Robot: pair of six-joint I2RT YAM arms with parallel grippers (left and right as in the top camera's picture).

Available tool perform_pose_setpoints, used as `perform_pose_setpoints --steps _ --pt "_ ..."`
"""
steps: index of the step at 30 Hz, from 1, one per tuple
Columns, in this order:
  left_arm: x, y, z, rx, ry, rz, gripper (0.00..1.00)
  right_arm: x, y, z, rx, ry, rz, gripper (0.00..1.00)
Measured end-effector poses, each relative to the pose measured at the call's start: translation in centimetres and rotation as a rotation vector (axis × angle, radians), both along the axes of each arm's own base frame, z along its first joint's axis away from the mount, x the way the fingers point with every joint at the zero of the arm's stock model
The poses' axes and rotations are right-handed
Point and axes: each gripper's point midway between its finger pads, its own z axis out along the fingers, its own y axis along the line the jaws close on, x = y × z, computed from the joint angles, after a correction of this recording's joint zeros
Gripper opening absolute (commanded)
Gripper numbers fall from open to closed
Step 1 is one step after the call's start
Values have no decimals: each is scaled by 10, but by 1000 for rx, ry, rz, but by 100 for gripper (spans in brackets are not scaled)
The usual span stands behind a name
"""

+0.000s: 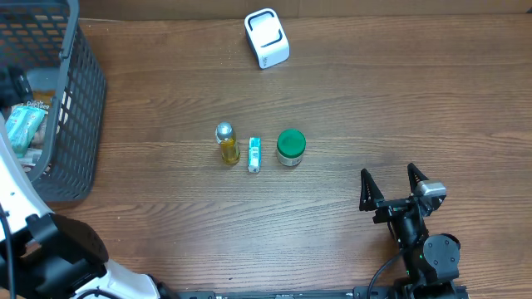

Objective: Scan the item barcode
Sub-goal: 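Open the left gripper and move it back over the basket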

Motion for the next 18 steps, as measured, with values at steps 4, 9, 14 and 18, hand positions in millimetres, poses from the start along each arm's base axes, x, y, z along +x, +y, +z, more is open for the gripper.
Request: perform_pose_setpoints --steps 4,9,14,18 --pt "-8 8 -34 -39 36 19 99 0 0 0 0 0 0 100" --pt "-6 13 -38 -36 20 23 100 0 0 0 0 0 -1 100" --pt "-8 11 -48 -49 37 22 100 0 0 0 0 0 0 100" --pt "-12 8 -63 -66 62 19 100 0 0 0 0 0 0 100"
